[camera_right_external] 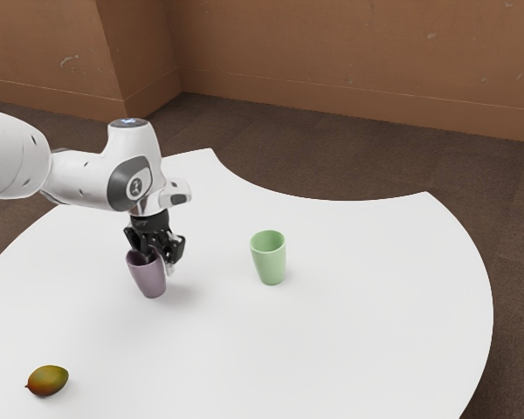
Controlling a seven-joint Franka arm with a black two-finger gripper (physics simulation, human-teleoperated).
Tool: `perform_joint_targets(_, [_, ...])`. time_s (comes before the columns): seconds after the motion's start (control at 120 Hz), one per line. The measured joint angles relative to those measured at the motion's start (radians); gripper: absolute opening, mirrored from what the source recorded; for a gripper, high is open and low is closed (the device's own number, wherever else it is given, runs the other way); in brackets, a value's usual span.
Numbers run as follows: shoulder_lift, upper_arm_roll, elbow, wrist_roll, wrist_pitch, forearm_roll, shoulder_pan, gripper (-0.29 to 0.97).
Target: Place the left cup onto the right cup
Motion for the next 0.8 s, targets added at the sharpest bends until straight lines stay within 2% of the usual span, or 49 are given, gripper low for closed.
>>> perform_joint_targets(0.117, [0.0,0.0,0.0,0.001,0.003,-0.001,0.01,0.06])
perform_joint_targets(0.267, [0.0,0.0,0.0,0.002,0.004,-0.001,0.012,-0.04])
perform_joint_targets(0.567, [-0.013,0.0,0.0,-0.001,-0.003,0.002,0.012,-0.09])
perform_joint_targets(0.8, [-0.151,-0.014,0.006,-0.005,-0.057,0.028,0.001,-0.1])
